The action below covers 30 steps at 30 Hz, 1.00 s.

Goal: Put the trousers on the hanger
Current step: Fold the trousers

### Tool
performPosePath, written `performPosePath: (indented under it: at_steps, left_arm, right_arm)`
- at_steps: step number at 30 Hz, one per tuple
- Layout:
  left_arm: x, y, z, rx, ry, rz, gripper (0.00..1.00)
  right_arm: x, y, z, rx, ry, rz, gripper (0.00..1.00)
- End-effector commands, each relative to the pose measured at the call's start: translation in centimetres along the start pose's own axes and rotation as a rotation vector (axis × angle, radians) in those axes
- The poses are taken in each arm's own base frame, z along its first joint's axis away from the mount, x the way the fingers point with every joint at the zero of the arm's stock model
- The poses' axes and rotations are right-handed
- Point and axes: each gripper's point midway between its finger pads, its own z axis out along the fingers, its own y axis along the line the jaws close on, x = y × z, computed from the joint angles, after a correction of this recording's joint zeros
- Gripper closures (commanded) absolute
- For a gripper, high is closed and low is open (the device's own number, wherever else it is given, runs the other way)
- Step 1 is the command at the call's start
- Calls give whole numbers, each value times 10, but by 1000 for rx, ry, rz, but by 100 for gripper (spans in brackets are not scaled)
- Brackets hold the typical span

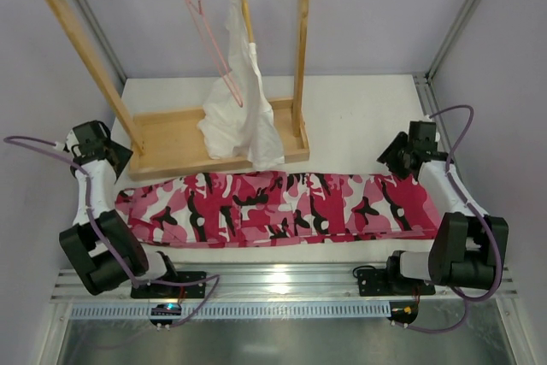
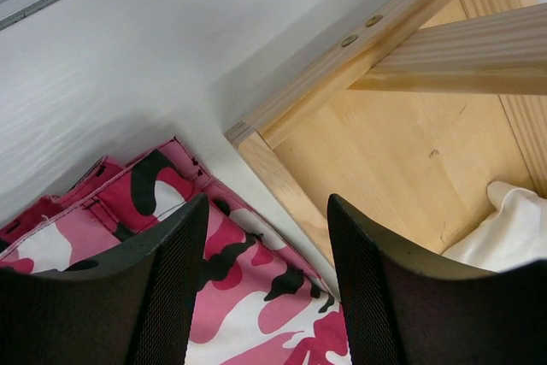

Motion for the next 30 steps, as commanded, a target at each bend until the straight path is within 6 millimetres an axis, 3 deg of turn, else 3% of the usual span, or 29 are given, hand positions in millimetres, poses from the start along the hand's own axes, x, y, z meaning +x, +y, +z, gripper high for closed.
performPosePath:
  at_steps: [1,10,15,19,21,24,25,27,30]
  left_arm:
    - [-11,-16,3,52,-44,38,41]
    - [-6,-27,26,61,25,91,41]
    - [-3,-23,22,21,51,103,42]
    - [-10,-20,-5,-35,-4,125,43]
    - [-7,-31,-23,22,-26,103,45]
    - [17,-46,-37,133,20,59,44]
    - [35,-44,-34,152,77,18,45]
    - [46,-43,-35,176,105,-14,46]
    - [63,-21,-30,93,132,-51,45]
  right_arm:
    - [-24,21,-16,-58,-61,-46,49]
    - [-34,31,-27,-90,-90,-56,49]
    - [-33,30,-24,-80,-82,-35,48]
    - [-38,-3,-23,136,-97,71,49]
    - [-40,-25,-27,249,-111,112,49]
    - [-48,-53,-37,346,-154,179,49]
    - [-44,-62,-37,365,-151,197,49]
    - [-48,-89,-42,418,-165,267,51]
    - [-48,-121,-49,469,-194,339,52]
